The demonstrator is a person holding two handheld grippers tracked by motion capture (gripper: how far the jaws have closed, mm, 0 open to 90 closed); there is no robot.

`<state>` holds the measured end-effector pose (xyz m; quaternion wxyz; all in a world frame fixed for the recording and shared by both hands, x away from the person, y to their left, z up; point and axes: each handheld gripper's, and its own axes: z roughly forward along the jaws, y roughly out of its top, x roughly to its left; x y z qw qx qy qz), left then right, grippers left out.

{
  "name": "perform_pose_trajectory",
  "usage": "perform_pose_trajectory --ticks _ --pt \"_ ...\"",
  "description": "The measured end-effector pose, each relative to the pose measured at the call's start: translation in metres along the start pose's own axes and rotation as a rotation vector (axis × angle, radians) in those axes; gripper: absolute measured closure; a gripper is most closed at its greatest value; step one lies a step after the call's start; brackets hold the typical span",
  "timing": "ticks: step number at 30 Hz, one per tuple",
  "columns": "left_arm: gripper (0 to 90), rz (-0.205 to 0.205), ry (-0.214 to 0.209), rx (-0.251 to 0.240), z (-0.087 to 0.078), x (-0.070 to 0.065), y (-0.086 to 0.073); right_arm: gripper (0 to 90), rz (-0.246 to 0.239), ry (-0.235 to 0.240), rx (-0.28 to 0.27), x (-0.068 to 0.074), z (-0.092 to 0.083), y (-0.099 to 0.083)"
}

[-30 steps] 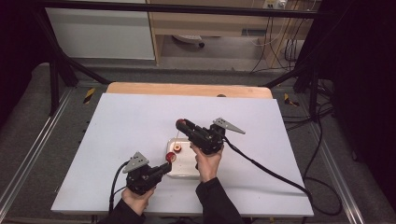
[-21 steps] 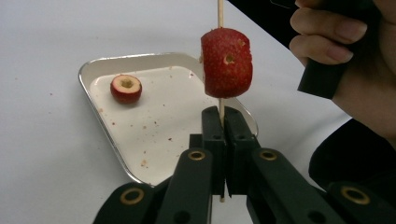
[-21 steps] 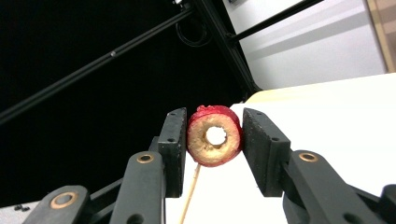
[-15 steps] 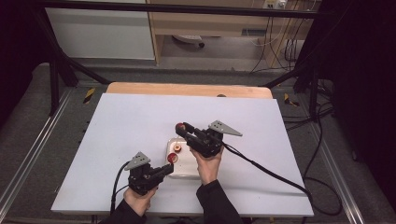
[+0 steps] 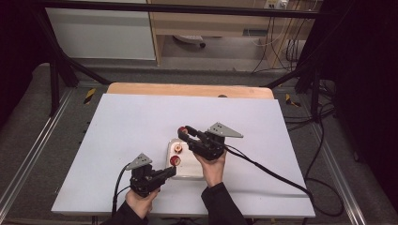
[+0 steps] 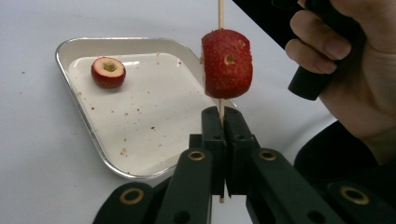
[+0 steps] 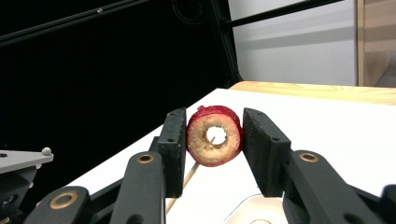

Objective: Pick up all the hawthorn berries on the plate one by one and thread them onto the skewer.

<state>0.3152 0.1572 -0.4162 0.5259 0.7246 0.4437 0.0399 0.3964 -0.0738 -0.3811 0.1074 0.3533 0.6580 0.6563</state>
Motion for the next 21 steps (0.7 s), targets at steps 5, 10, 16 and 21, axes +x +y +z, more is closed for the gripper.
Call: perform_pose_trajectory --ticks 5,10,16,21 --pt "88.6 0.027 0.014 -0.018 0.000 -0.002 -0.001 61.4 0.034 0.000 -0.010 0.000 0.001 -0.003" --pt "88.7 0.085 0.061 -0.017 -0.002 0.001 0.001 60.4 0.123 0.026 0.005 -0.005 0.000 0.001" --pt "88.7 0.219 0.141 -0.001 0.002 -0.004 -0.002 52.8 0.234 0.063 0.102 -0.011 -0.001 0.008" --pt "88.7 0.232 0.149 0.003 0.003 -0.004 -0.002 60.4 0.324 0.076 0.152 -0.015 -0.003 0.012"
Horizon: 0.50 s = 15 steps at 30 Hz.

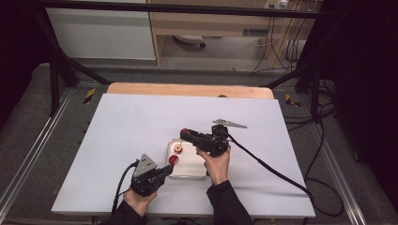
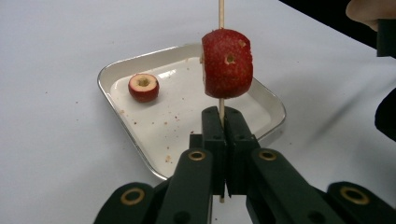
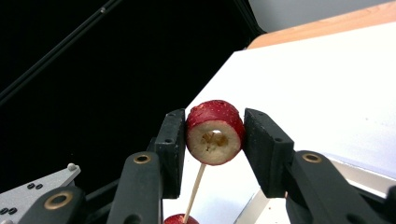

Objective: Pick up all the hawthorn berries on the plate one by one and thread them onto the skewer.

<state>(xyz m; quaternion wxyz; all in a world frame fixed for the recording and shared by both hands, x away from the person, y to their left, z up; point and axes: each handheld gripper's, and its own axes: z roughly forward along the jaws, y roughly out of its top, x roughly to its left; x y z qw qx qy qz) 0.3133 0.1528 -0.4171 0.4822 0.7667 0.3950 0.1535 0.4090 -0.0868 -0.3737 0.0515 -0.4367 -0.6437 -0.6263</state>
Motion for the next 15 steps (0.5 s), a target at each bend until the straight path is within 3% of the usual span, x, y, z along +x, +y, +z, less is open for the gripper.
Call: perform_pose_trajectory --ticks 4,7,9,12,15 --pt "88.7 0.000 0.002 0.001 0.000 0.000 0.000 61.2 0.035 -0.004 0.007 -0.002 0.001 0.000" --pt "88.7 -0.009 -0.010 0.004 -0.001 0.000 0.000 61.5 0.020 0.010 -0.012 -0.003 0.002 -0.003" --pt "88.7 -0.040 -0.033 0.004 -0.001 0.001 0.000 61.6 -0.033 0.007 -0.020 -0.001 0.001 -0.005" --pt "88.7 -0.129 -0.102 0.010 -0.002 0.006 0.001 61.7 -0.155 -0.032 -0.048 0.003 -0.003 -0.009" --pt "88.7 -0.138 -0.097 0.002 -0.001 0.006 0.001 61.8 -0.226 -0.049 -0.090 0.007 -0.004 -0.014"
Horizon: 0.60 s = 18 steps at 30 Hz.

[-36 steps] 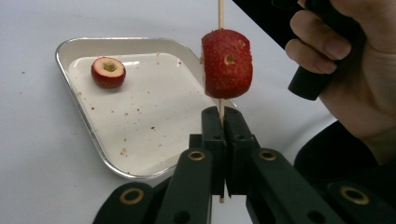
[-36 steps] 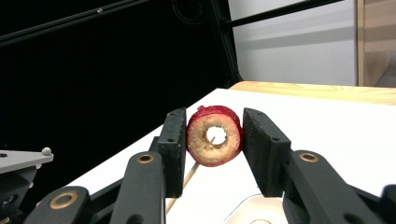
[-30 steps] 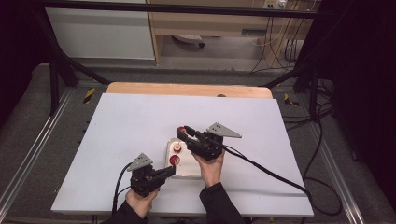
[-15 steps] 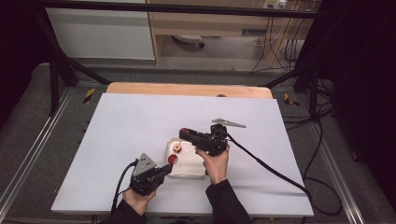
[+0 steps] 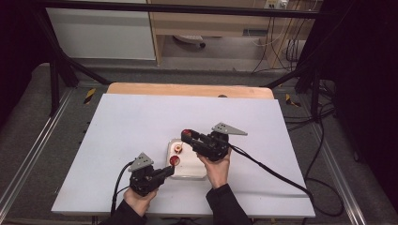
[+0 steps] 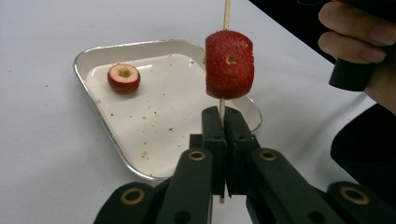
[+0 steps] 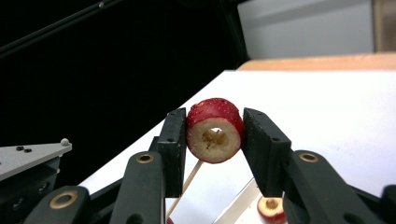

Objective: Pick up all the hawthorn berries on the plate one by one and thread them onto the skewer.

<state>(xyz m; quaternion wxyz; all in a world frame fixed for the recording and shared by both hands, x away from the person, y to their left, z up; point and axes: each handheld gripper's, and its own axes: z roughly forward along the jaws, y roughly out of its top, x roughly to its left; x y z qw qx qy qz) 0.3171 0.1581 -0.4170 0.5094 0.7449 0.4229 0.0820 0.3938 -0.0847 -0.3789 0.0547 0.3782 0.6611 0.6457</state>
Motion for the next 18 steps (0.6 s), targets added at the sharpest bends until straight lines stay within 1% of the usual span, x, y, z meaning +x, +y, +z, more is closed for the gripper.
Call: perform_pose_trajectory --ticks 4,7,9,10,12,13,14,15,16,18 --pt "88.7 0.009 0.008 -0.021 -0.003 -0.002 0.002 62.0 0.028 0.000 -0.049 0.001 0.004 -0.003" --pt "88.7 -0.011 -0.003 -0.027 -0.004 0.000 0.002 62.1 0.022 -0.007 -0.091 0.001 0.007 -0.006" --pt "88.8 -0.008 0.007 -0.030 -0.005 0.000 0.002 62.1 0.025 -0.013 -0.113 0.002 0.009 -0.010" --pt "88.8 -0.009 0.011 -0.031 -0.006 -0.001 0.002 62.1 0.039 -0.009 -0.122 0.002 0.010 -0.011" --pt "88.8 0.008 0.029 -0.038 -0.006 -0.001 0.002 62.2 0.081 0.019 -0.125 0.002 0.011 -0.011" --pt "88.8 0.009 0.032 -0.035 -0.006 0.000 0.002 62.2 0.090 0.037 -0.111 0.002 0.011 -0.011" --pt "88.8 0.008 0.025 -0.028 -0.005 0.000 0.002 62.2 0.093 0.039 -0.108 0.003 0.011 -0.013" --pt "88.7 0.018 0.027 -0.028 -0.004 -0.001 0.002 62.2 0.083 0.029 -0.105 0.003 0.010 -0.013" --pt "88.7 0.029 0.031 -0.028 -0.004 -0.002 0.001 62.2 0.083 0.031 -0.102 0.003 0.010 -0.013" --pt "88.7 0.042 0.030 -0.027 -0.002 -0.004 0.000 62.2 0.091 0.037 -0.095 0.003 0.010 -0.013"
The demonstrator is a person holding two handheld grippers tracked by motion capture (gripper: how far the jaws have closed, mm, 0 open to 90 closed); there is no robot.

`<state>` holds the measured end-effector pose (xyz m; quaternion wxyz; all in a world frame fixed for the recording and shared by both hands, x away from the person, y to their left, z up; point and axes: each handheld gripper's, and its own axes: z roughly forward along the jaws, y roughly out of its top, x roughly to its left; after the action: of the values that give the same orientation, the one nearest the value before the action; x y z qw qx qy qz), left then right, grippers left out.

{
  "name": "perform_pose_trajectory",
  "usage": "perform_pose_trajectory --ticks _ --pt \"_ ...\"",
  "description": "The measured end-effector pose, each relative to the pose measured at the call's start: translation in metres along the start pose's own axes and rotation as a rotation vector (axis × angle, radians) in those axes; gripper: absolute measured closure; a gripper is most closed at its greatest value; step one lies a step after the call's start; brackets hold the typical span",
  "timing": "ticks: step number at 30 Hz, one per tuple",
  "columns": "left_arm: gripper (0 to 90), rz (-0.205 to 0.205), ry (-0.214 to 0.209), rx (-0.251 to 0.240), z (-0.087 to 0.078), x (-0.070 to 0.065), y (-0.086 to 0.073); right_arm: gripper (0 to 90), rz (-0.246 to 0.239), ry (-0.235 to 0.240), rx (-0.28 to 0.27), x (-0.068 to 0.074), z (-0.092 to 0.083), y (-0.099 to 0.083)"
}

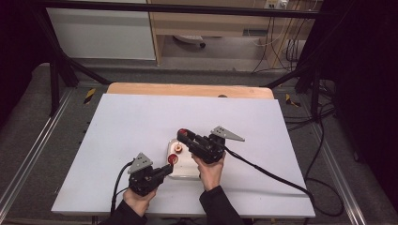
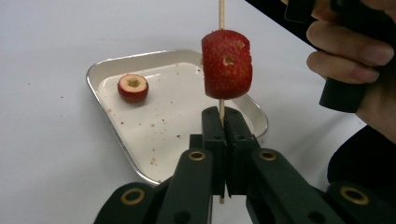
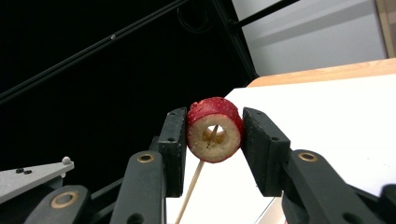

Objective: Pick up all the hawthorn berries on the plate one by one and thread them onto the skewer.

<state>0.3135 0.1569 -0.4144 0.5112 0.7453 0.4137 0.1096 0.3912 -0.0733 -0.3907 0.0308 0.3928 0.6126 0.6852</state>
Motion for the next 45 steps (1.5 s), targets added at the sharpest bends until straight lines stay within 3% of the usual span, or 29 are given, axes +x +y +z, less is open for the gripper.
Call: perform_pose_trajectory --ticks 4,11,18,20,21,23,30,32,35,39,42,45 --pt "88.8 0.009 0.017 -0.025 -0.002 0.001 0.002 62.3 0.045 0.035 0.041 -0.001 0.001 -0.001" --pt "88.8 -0.010 0.005 -0.011 0.002 0.002 -0.001 62.2 0.030 0.026 0.037 0.005 -0.001 -0.010" --pt "88.8 0.003 0.004 -0.013 0.006 0.001 -0.001 62.3 0.025 0.008 0.055 0.007 -0.002 -0.013" --pt "88.8 -0.005 0.003 -0.041 0.004 0.002 0.001 62.4 0.032 0.020 0.089 0.006 -0.001 -0.018" --pt "88.8 0.002 -0.001 -0.030 0.003 0.003 0.004 62.4 0.044 0.027 0.094 0.006 0.000 -0.021" --pt "88.8 0.000 0.000 -0.035 0.003 0.004 0.002 62.3 0.044 0.029 0.073 0.006 -0.001 -0.026" --pt "88.7 0.001 -0.009 -0.033 0.005 0.007 0.003 60.7 0.043 0.033 0.096 0.006 0.000 -0.028" --pt "88.6 0.012 0.000 -0.030 0.004 0.009 0.002 57.0 0.021 0.032 0.102 0.006 -0.001 -0.026" --pt "88.6 0.019 0.001 -0.027 0.002 0.014 0.002 48.8 -0.045 -0.005 0.111 0.006 -0.009 -0.019" --pt "88.6 0.040 -0.002 -0.019 -0.001 0.021 0.002 42.2 -0.085 -0.046 0.113 0.001 -0.022 -0.007" --pt "88.5 0.067 0.005 -0.001 -0.004 0.025 0.002 35.6 -0.129 -0.099 0.183 -0.006 -0.028 0.001" --pt "88.4 0.092 0.018 0.023 -0.005 0.029 0.002 28.7 -0.186 -0.123 0.264 -0.012 -0.029 0.004"
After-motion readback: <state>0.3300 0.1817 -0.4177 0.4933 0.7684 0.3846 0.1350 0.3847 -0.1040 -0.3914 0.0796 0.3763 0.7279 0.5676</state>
